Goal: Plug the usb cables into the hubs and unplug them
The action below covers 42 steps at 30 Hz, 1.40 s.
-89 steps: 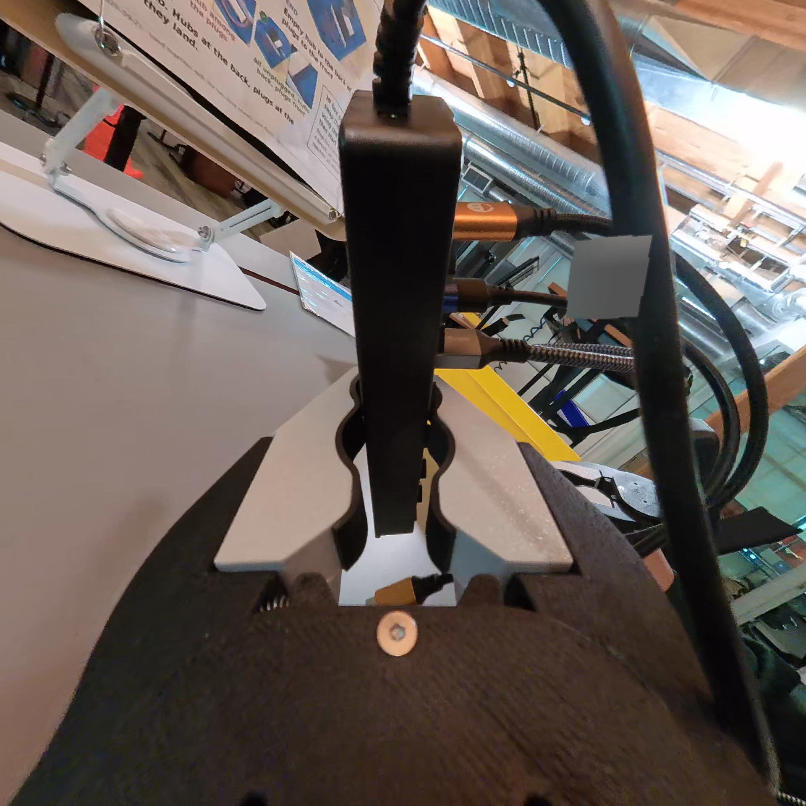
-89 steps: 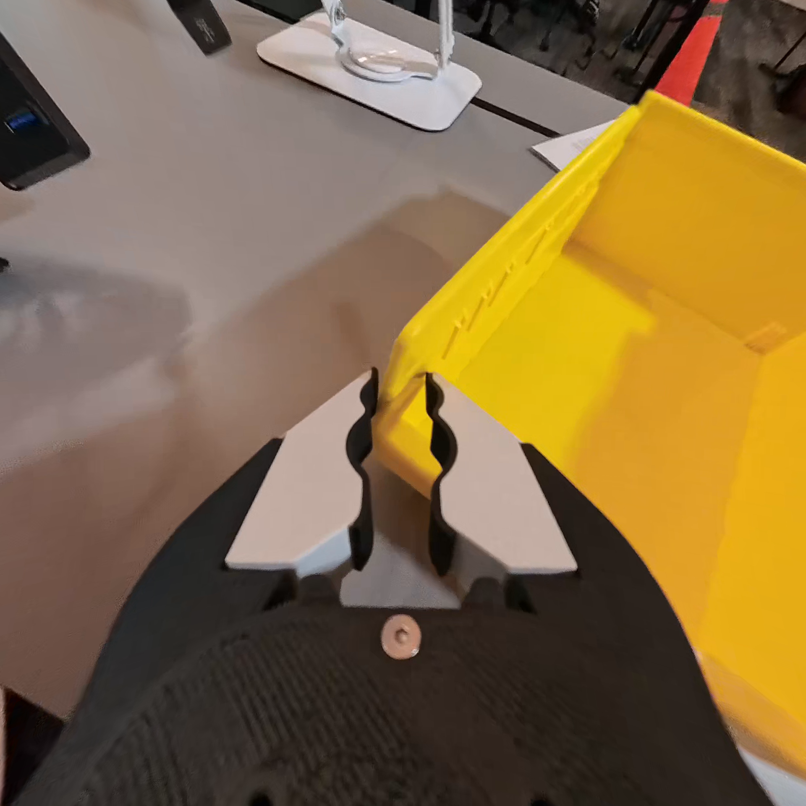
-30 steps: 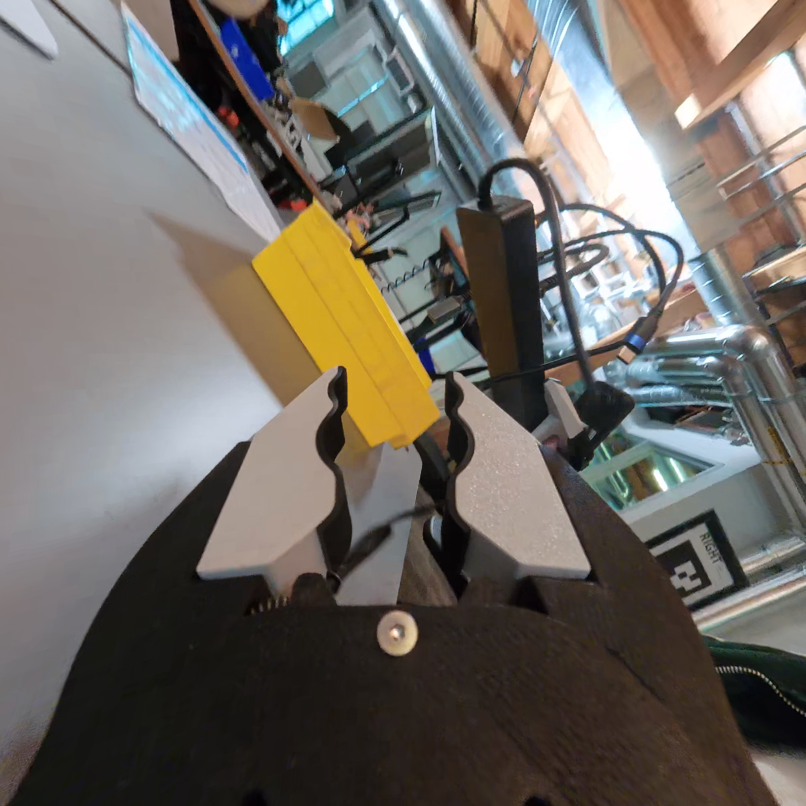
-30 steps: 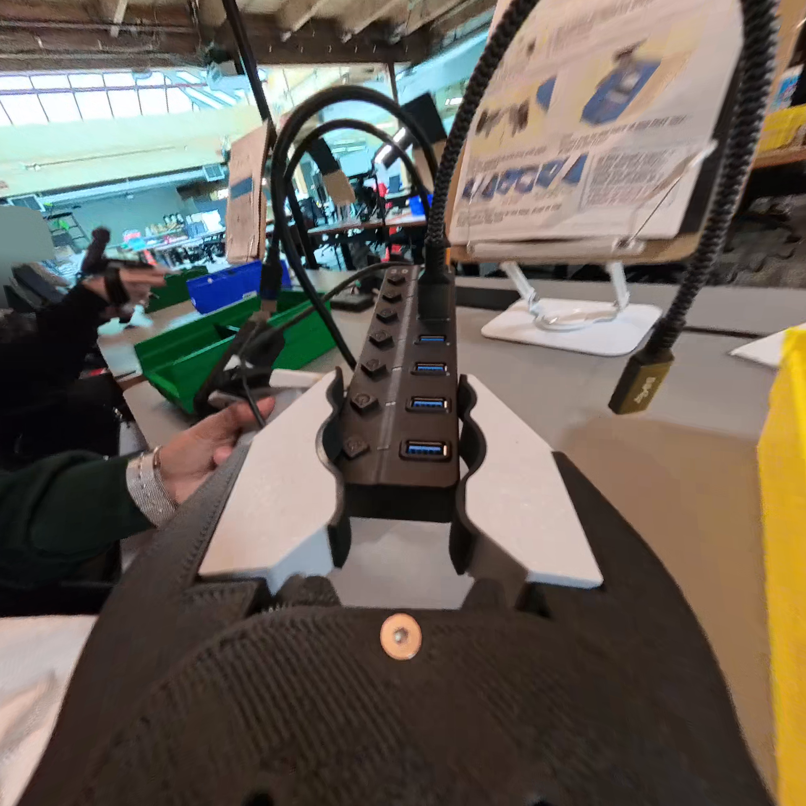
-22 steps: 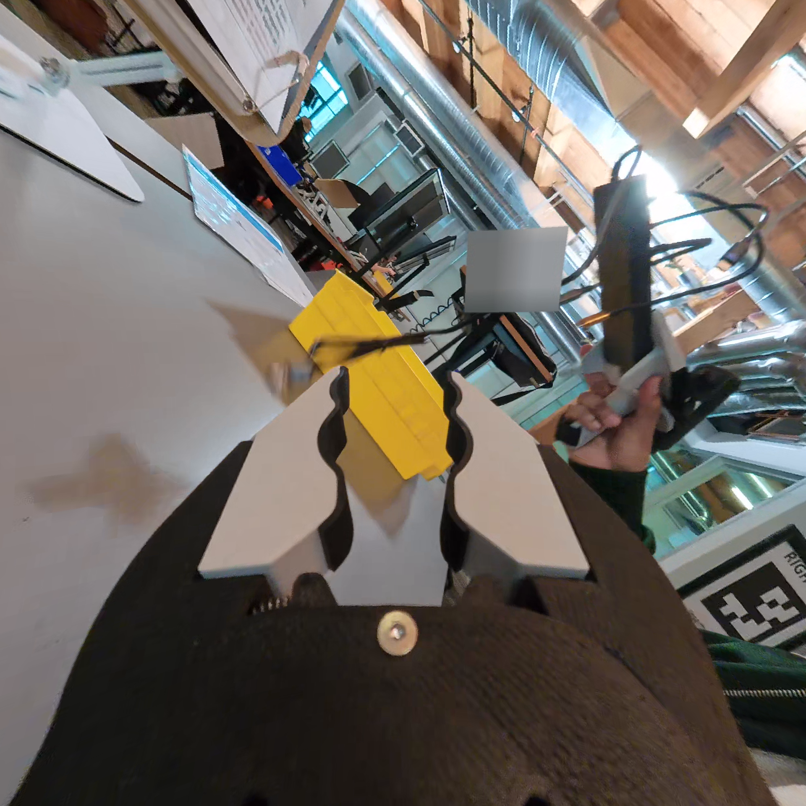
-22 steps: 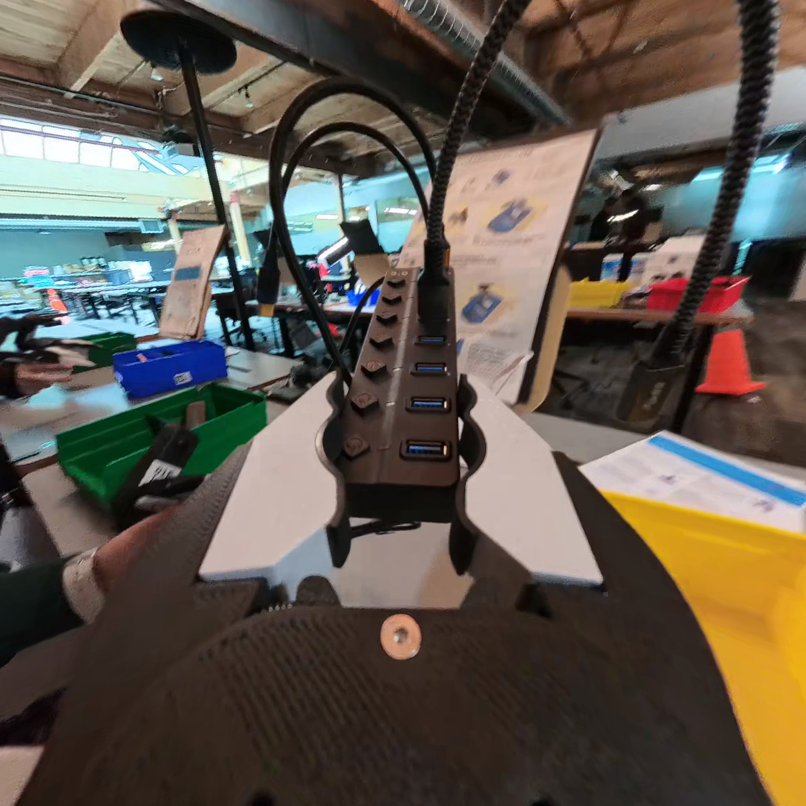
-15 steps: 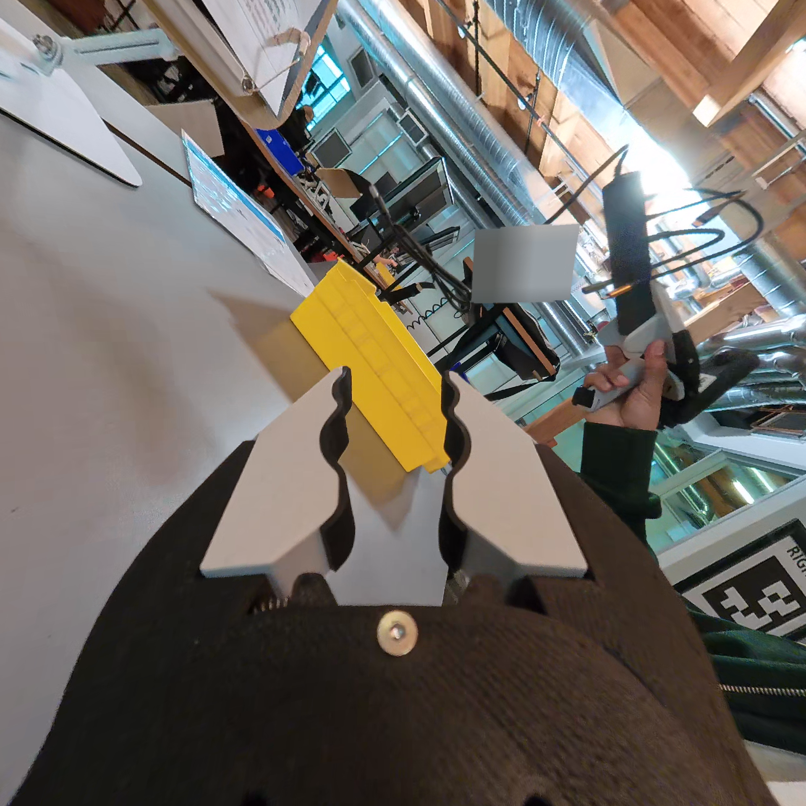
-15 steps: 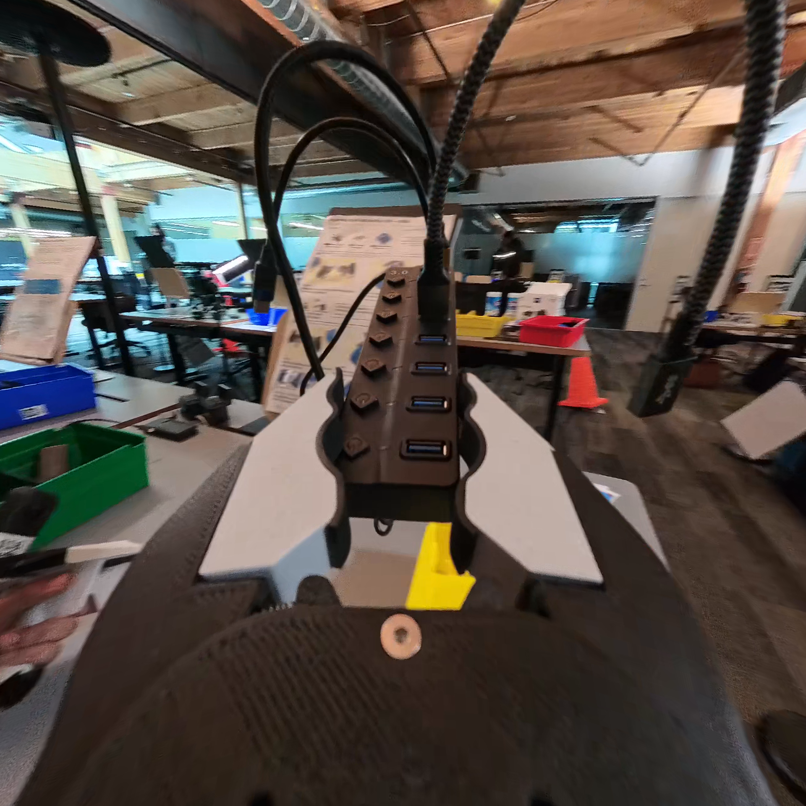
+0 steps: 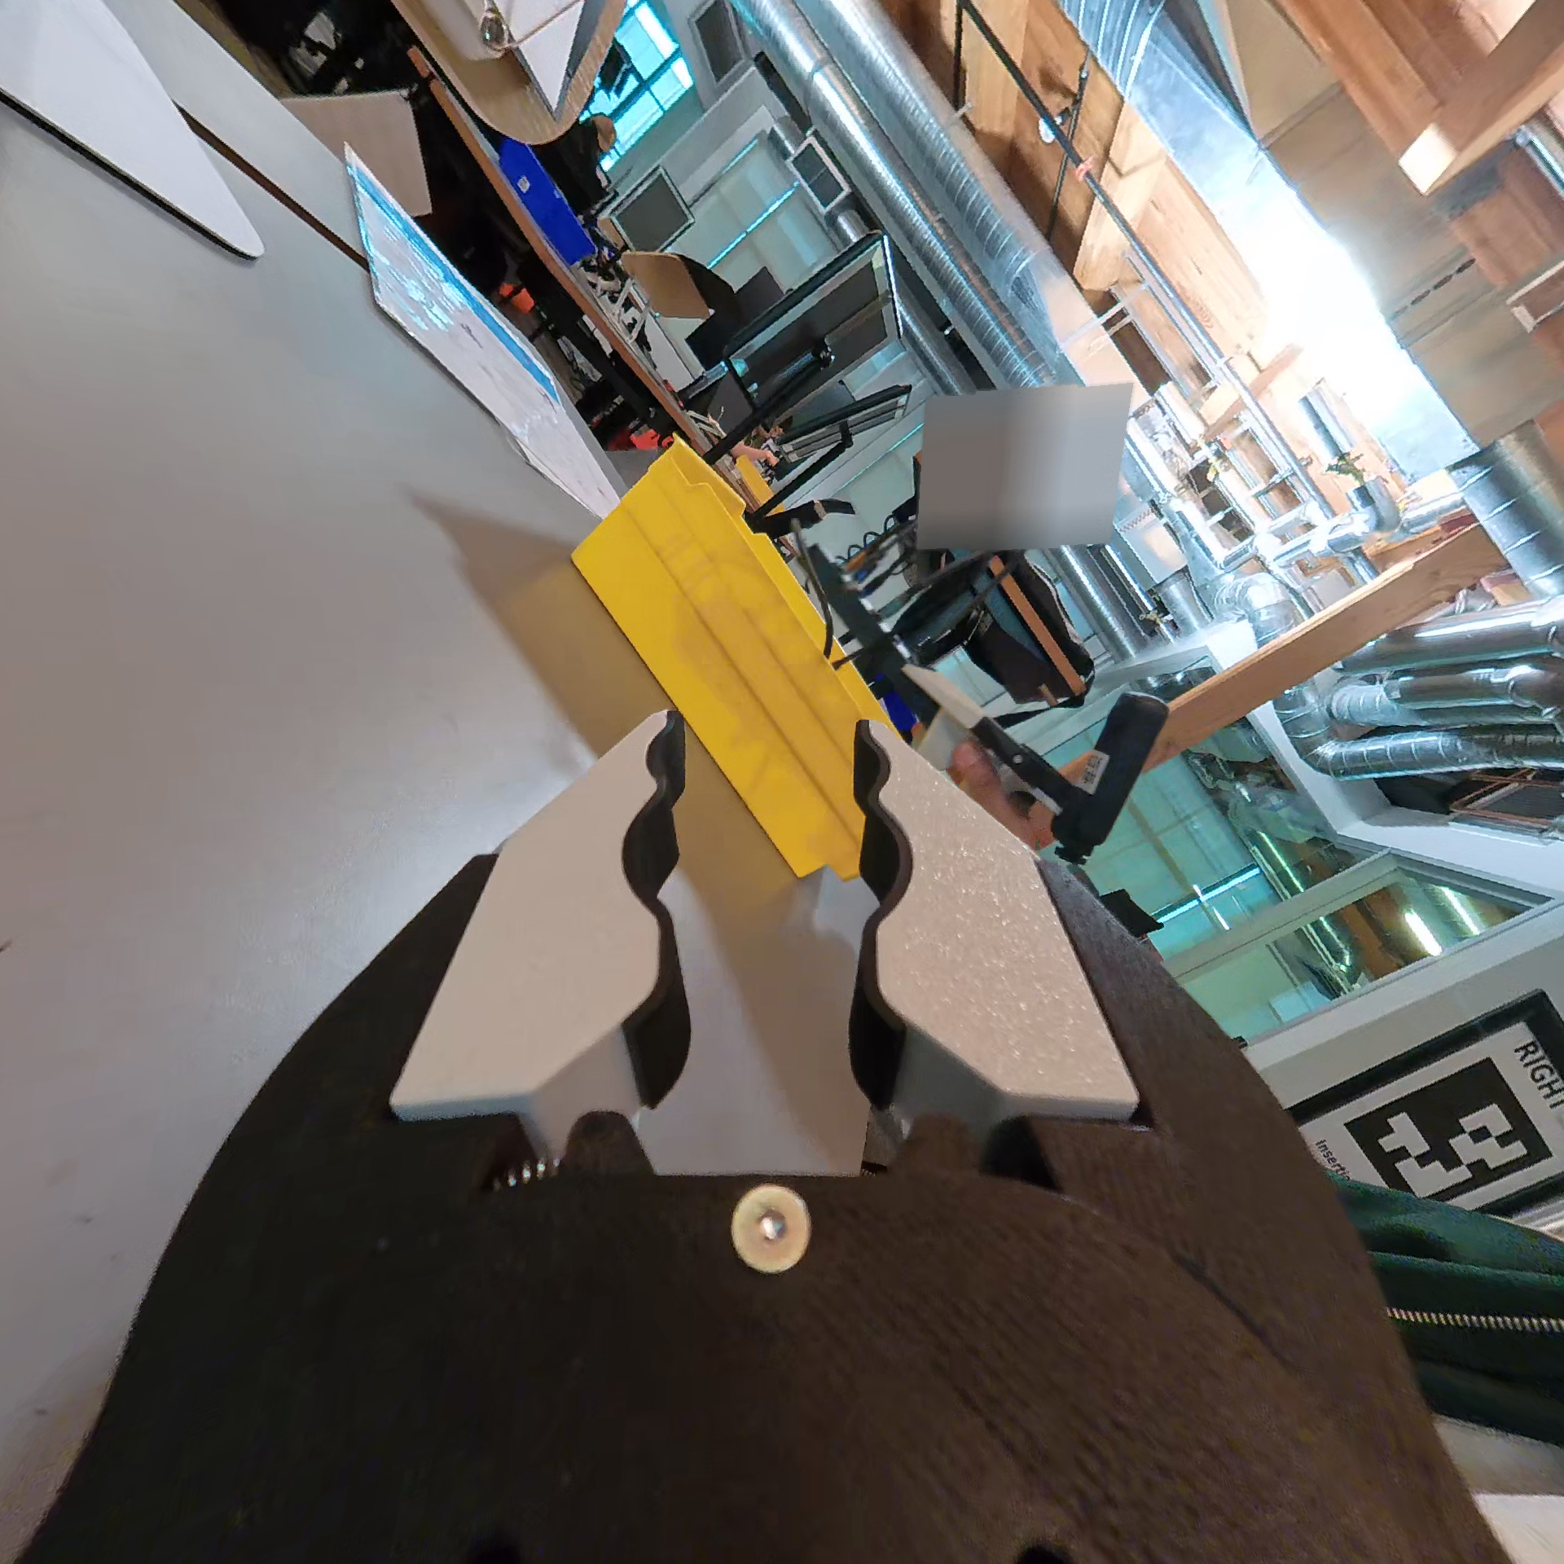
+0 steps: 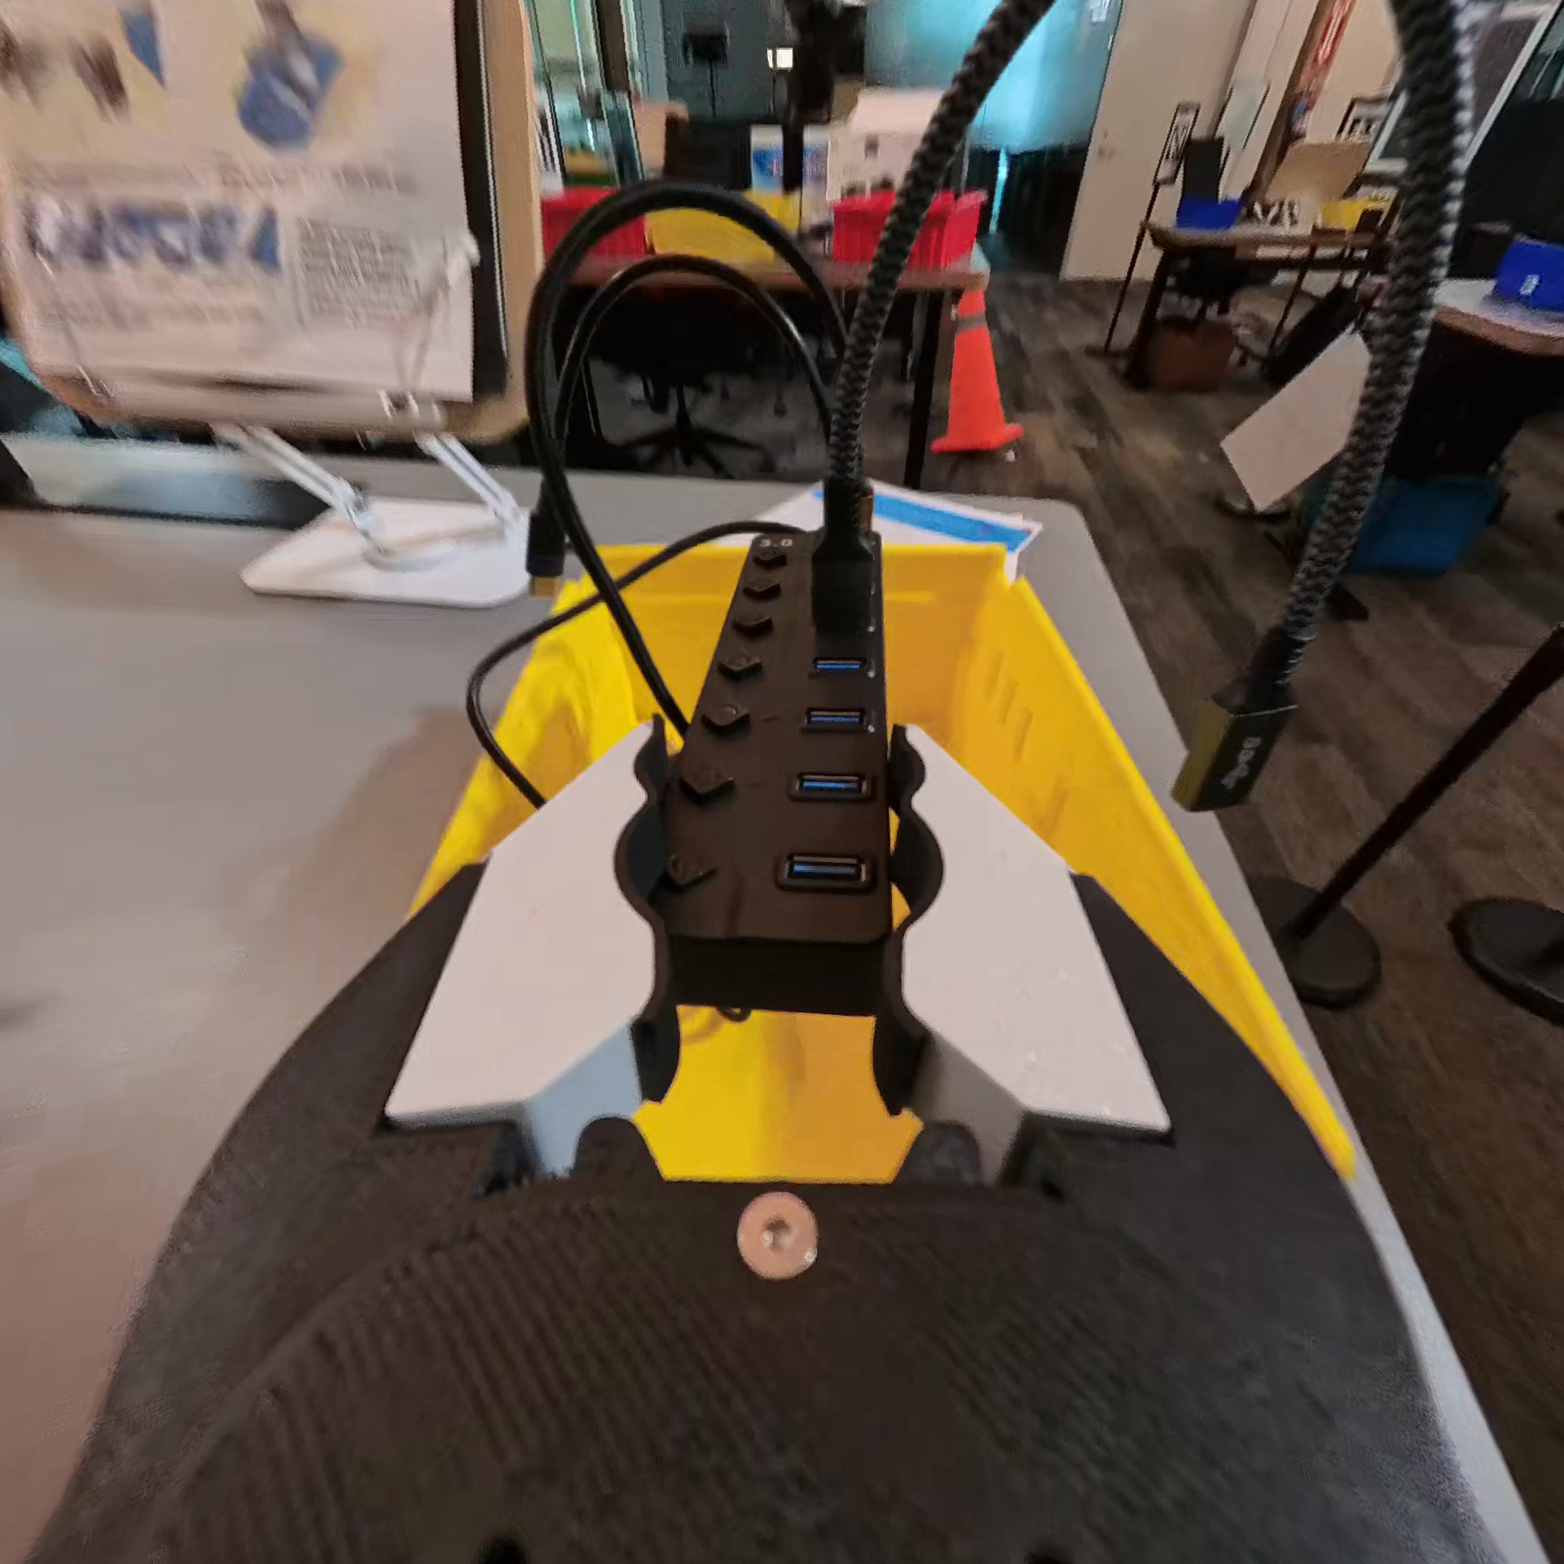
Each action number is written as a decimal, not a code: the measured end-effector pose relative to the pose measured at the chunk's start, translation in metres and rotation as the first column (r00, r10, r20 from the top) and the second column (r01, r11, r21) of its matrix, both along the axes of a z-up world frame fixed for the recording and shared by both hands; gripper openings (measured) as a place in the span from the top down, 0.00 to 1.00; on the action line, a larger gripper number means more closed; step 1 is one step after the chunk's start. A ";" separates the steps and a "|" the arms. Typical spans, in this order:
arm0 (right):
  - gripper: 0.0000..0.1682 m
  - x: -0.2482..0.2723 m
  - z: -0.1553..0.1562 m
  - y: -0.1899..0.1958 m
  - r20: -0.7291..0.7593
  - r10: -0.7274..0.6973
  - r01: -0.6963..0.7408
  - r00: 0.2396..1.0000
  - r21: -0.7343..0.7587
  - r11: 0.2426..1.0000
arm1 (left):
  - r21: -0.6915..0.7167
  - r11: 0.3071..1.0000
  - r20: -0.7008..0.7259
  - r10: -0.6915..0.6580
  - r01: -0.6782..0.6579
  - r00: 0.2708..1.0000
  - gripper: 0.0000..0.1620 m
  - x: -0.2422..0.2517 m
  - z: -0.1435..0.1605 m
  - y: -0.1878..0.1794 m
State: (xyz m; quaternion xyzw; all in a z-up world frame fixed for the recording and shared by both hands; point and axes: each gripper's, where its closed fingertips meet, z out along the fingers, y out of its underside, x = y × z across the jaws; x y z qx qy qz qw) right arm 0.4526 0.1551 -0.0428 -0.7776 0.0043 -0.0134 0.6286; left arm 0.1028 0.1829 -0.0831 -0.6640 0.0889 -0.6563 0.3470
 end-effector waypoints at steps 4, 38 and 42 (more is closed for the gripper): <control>0.69 -0.010 -0.030 0.008 0.036 0.018 -0.014 0.999 -0.094 0.995 | -0.015 1.000 0.001 -0.003 0.003 1.000 0.77 -0.001 -0.003 0.002; 0.60 0.121 -0.066 -0.052 -0.088 -0.340 0.337 0.936 -0.048 0.940 | 0.025 0.999 -0.076 -0.039 0.041 0.996 0.77 0.011 -0.014 -0.004; 0.87 0.122 -0.066 -0.046 -0.133 -0.366 0.364 0.921 -0.040 0.931 | 0.017 0.999 -0.079 -0.050 0.051 0.996 0.77 0.013 -0.017 -0.005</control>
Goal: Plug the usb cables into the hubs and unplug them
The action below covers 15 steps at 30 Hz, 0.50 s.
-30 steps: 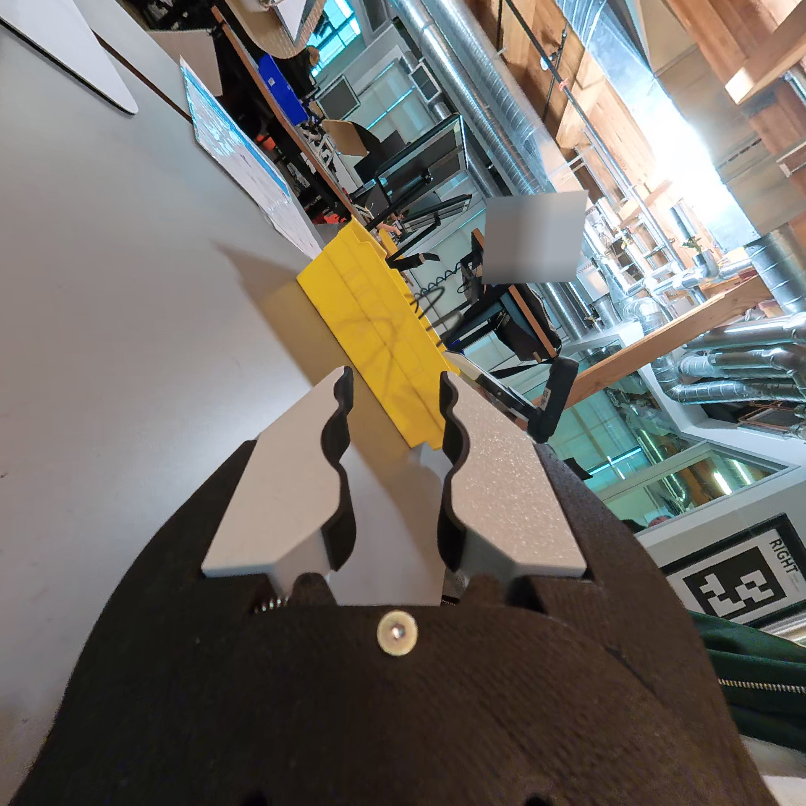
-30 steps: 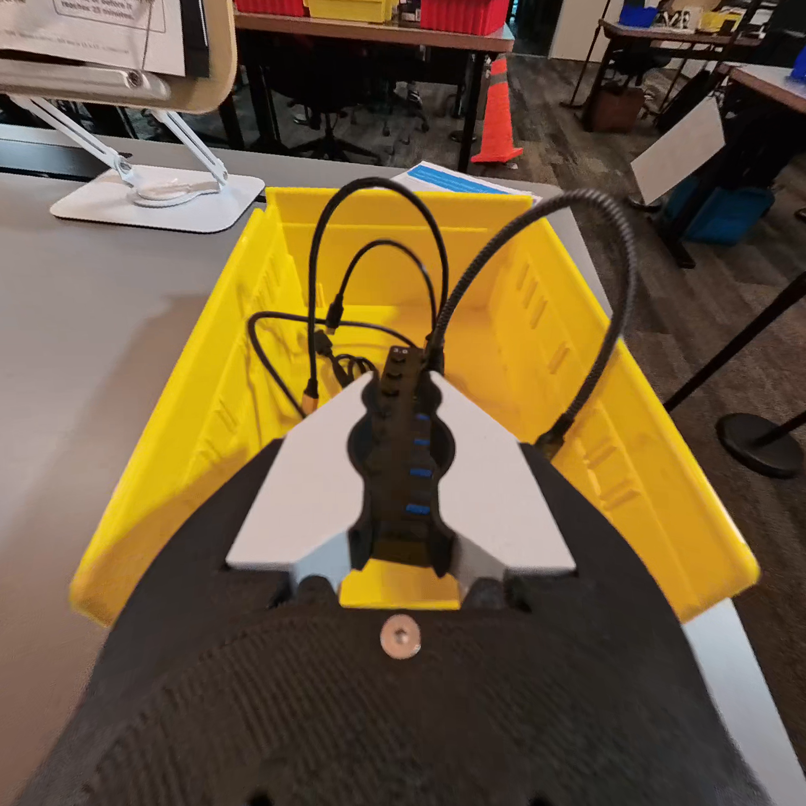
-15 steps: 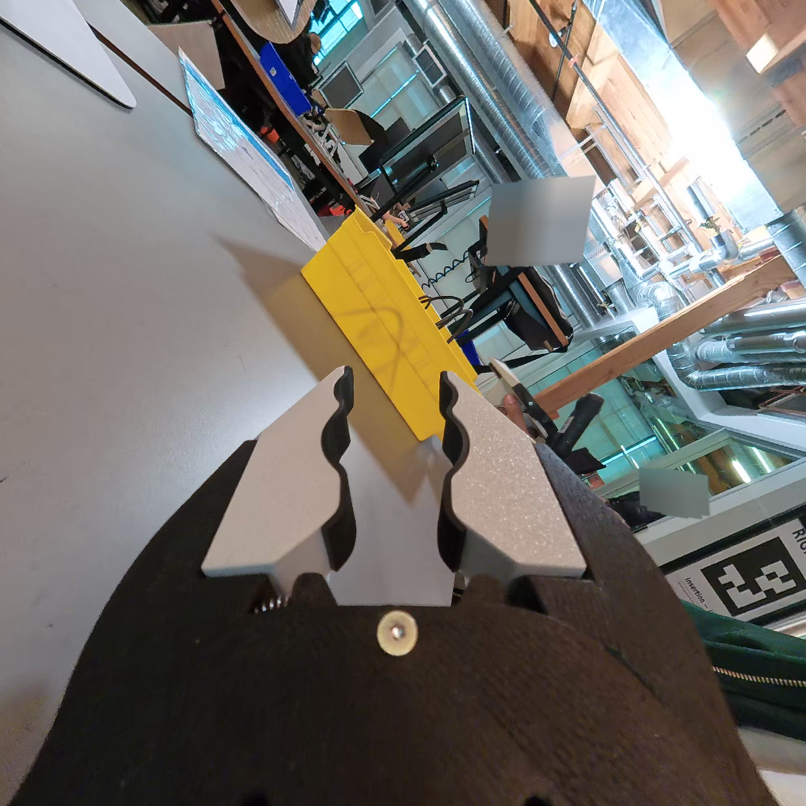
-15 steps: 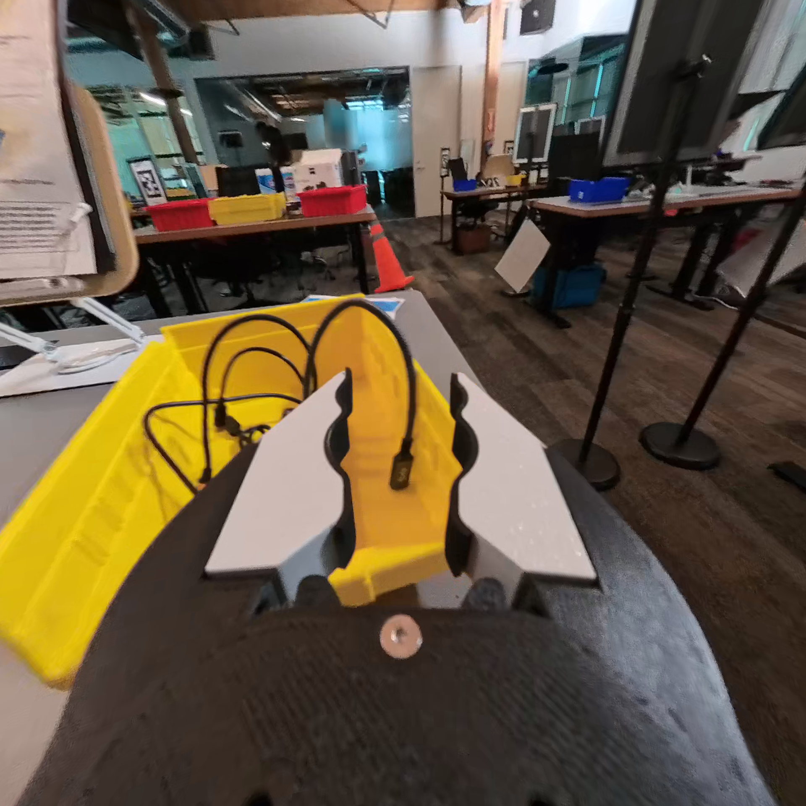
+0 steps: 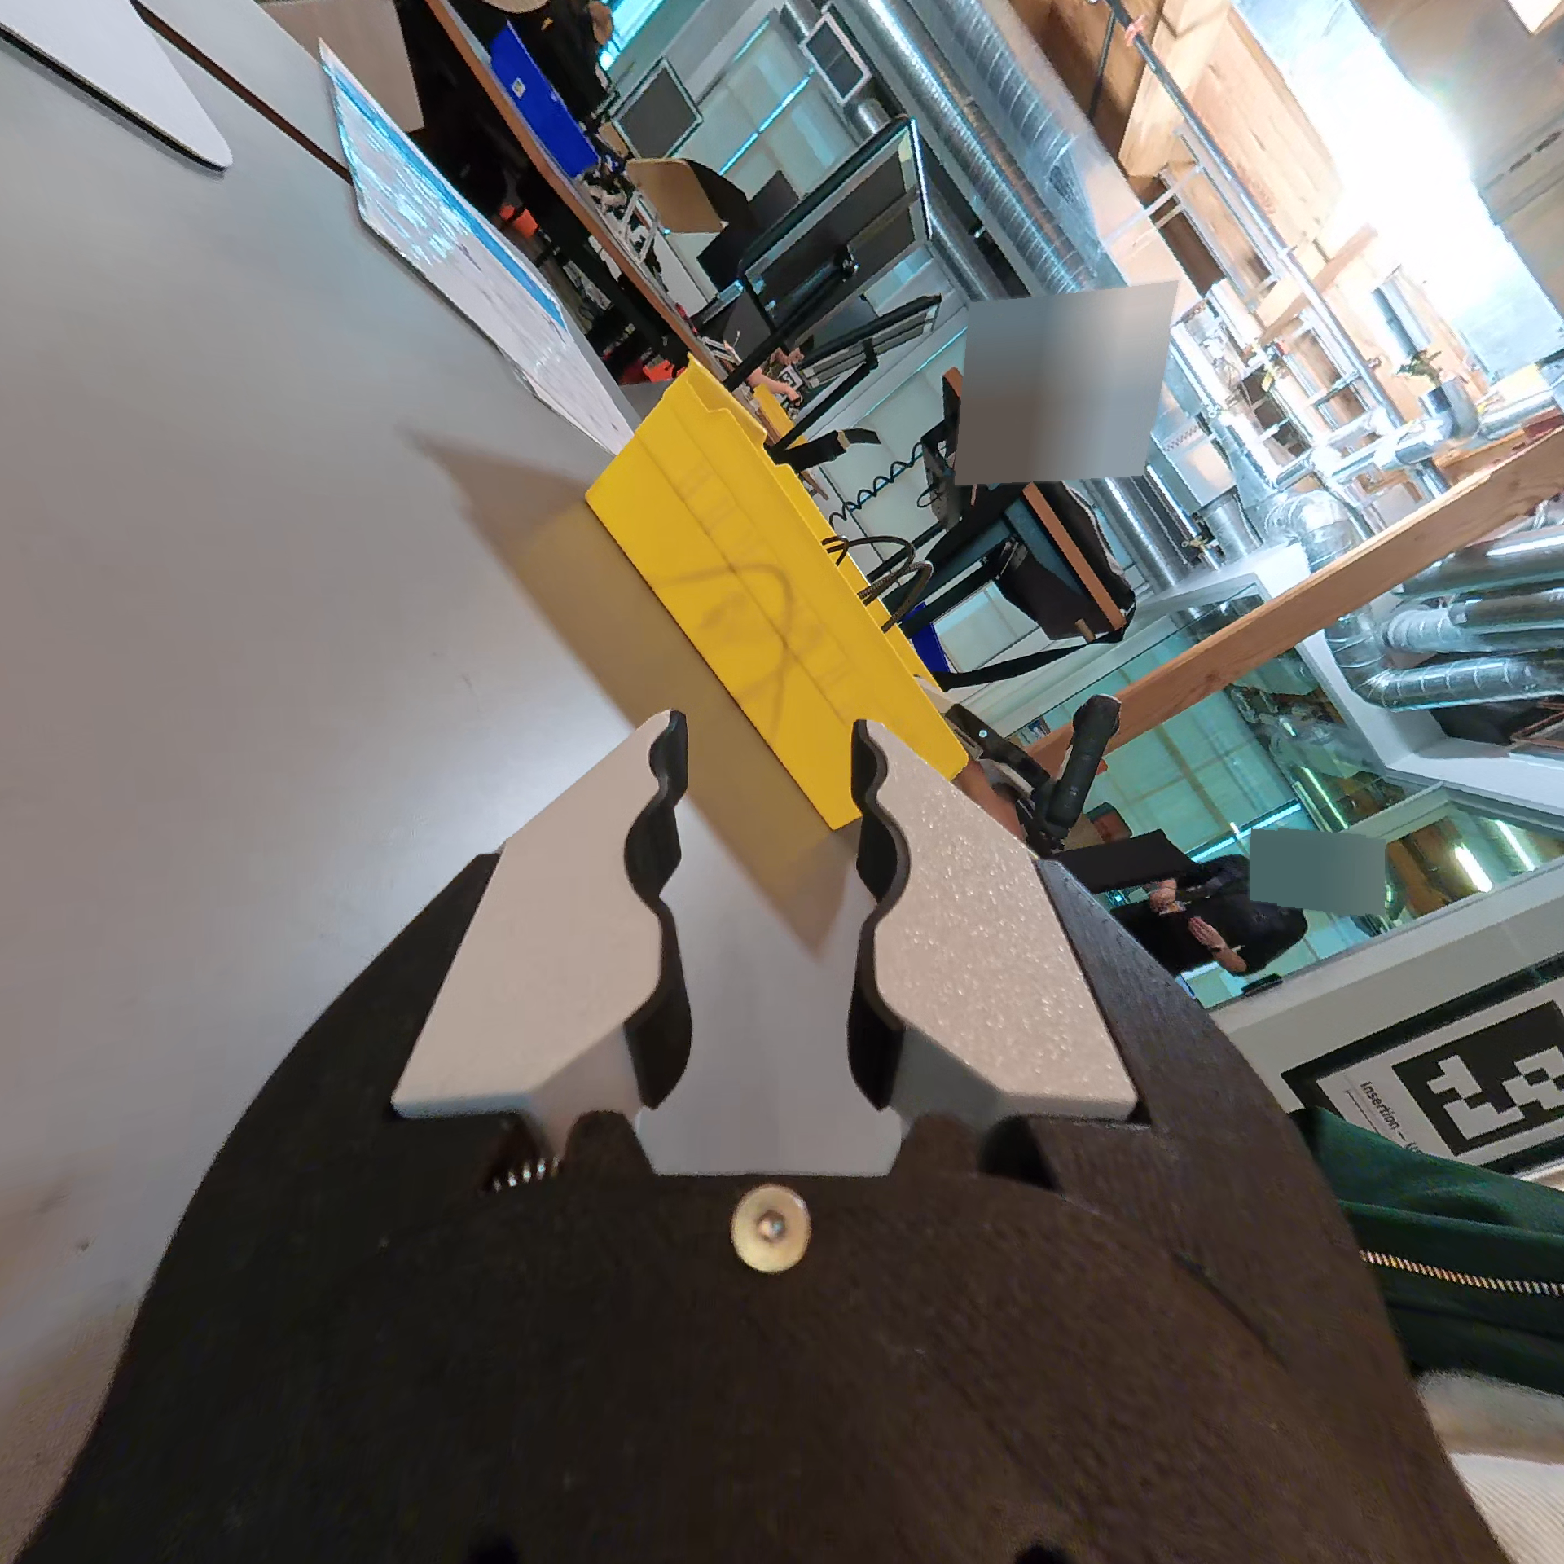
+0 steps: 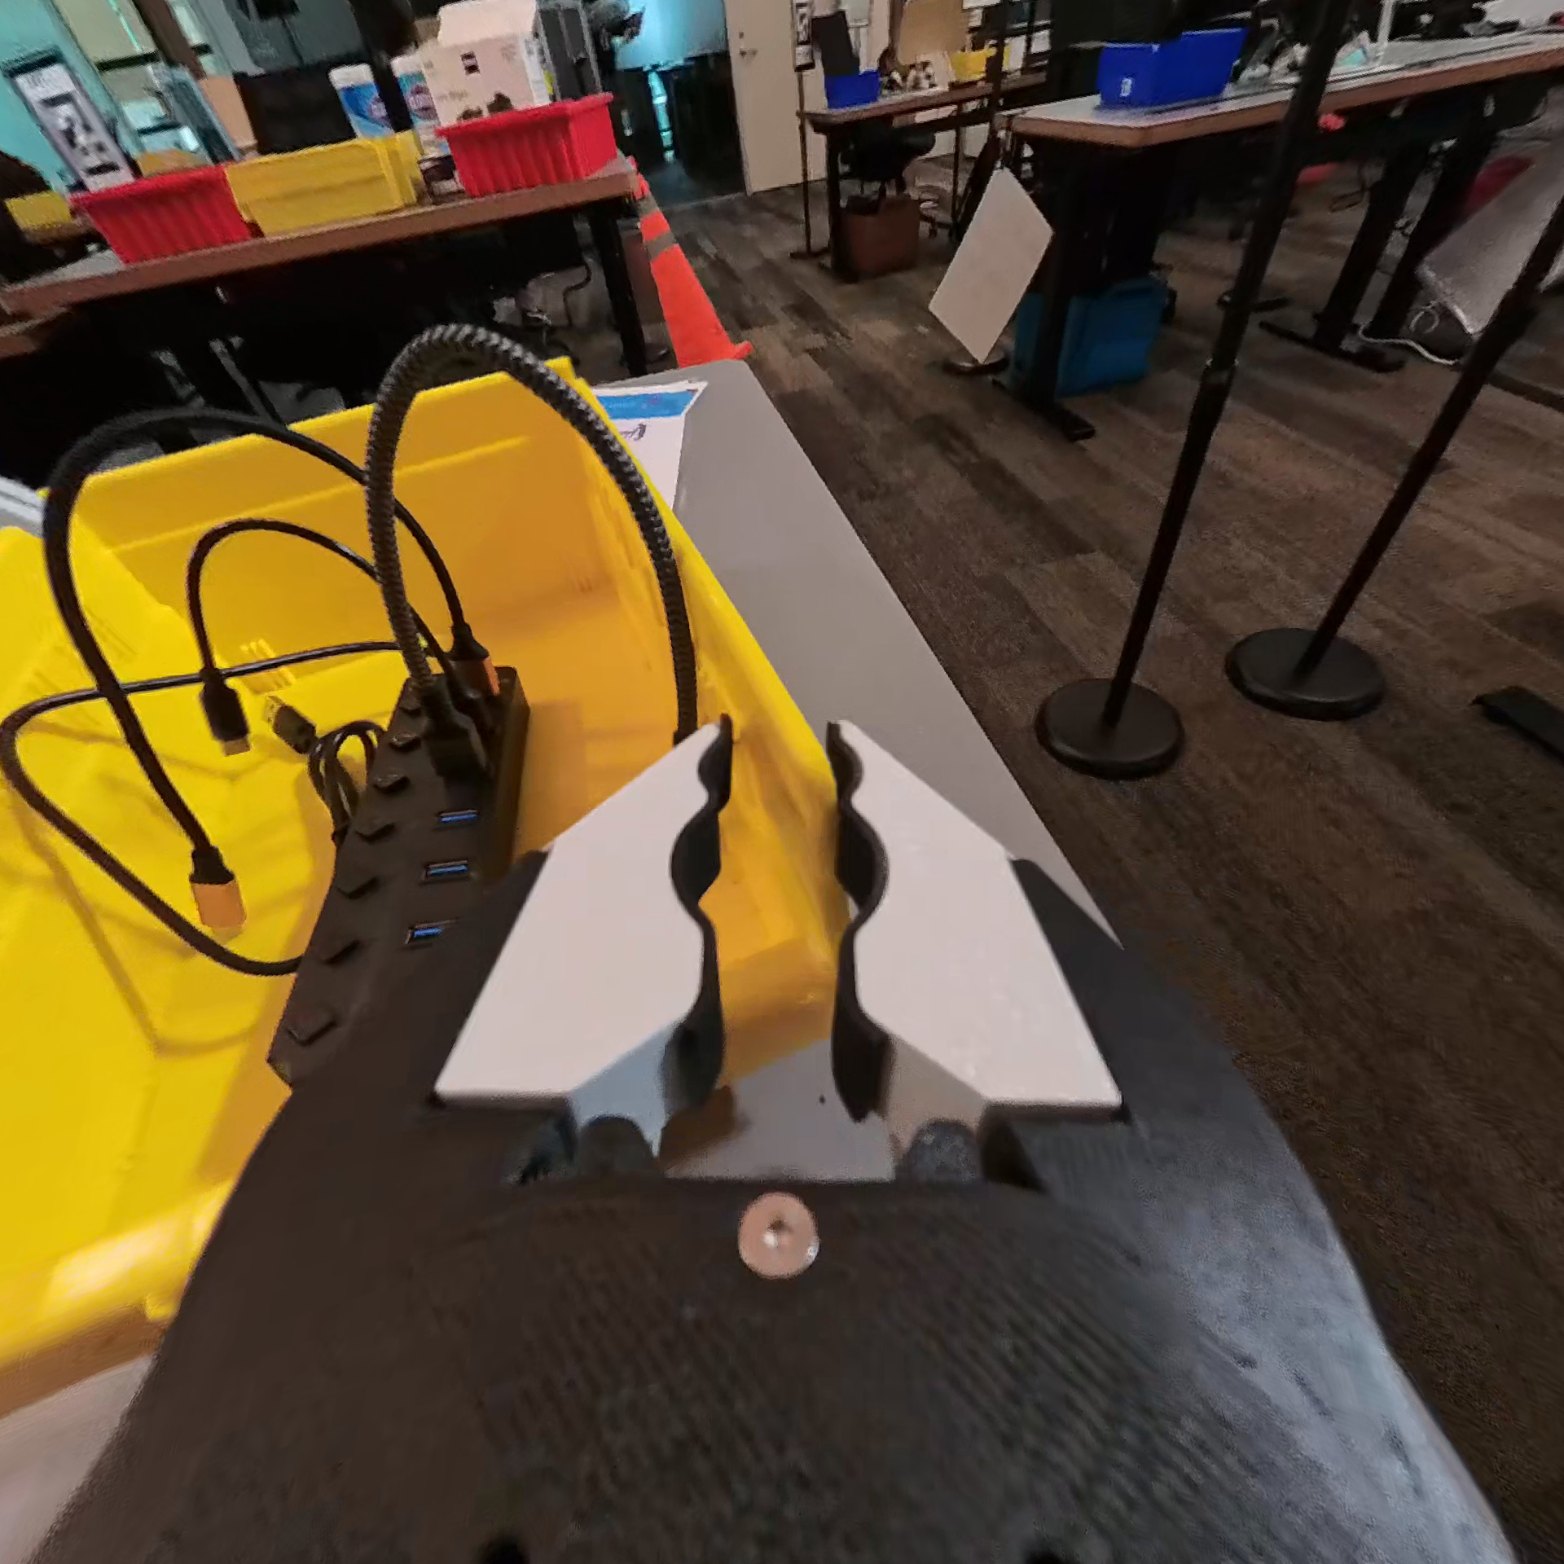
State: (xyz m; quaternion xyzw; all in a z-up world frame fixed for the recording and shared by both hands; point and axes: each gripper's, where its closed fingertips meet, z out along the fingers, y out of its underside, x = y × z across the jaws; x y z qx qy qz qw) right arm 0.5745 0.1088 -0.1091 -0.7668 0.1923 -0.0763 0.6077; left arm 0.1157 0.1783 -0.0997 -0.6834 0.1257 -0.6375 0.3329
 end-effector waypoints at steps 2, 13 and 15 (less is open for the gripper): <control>0.87 0.001 0.002 0.000 0.031 -0.020 0.020 0.999 -0.002 1.000 | -0.006 1.000 0.003 -0.001 0.001 1.000 0.77 0.000 -0.001 0.000; 0.88 -0.005 0.002 -0.002 0.083 0.024 -0.019 0.996 -0.055 0.998 | -0.016 1.000 0.004 0.004 -0.004 1.000 0.77 0.000 -0.002 0.002; 0.89 -0.009 0.001 -0.003 0.070 0.051 -0.046 0.996 -0.064 0.997 | -0.016 1.000 0.003 0.005 -0.005 1.000 0.77 0.000 -0.002 0.002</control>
